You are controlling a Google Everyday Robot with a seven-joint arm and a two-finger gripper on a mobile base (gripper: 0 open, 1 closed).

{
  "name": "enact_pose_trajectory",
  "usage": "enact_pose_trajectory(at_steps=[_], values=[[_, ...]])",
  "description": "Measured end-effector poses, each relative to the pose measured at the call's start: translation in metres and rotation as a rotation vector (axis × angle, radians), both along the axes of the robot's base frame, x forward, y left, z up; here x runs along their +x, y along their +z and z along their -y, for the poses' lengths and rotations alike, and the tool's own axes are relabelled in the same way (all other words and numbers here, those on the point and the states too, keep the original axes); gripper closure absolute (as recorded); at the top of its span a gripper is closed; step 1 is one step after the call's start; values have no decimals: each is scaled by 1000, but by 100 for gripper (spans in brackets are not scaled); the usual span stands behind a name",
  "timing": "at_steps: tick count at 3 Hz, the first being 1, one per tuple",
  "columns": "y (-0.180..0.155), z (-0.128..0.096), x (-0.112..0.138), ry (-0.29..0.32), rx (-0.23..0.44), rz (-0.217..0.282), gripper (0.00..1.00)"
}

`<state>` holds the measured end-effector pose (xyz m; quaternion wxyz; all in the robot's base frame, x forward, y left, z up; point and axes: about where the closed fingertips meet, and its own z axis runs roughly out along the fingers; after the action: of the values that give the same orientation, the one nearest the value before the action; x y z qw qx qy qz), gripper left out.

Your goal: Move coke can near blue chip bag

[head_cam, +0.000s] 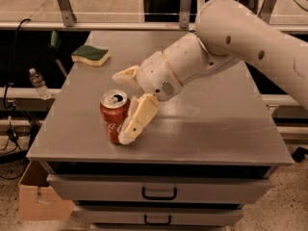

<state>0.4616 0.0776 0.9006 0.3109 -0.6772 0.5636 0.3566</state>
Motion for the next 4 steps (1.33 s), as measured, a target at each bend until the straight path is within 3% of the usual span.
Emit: enact_pose_trajectory(at_steps=[1, 3, 4], values=[[-10, 3, -1, 6, 19, -26, 16], [-15, 10, -4, 0, 44, -63, 63], [-5, 23, 4, -32, 71, -59, 87]])
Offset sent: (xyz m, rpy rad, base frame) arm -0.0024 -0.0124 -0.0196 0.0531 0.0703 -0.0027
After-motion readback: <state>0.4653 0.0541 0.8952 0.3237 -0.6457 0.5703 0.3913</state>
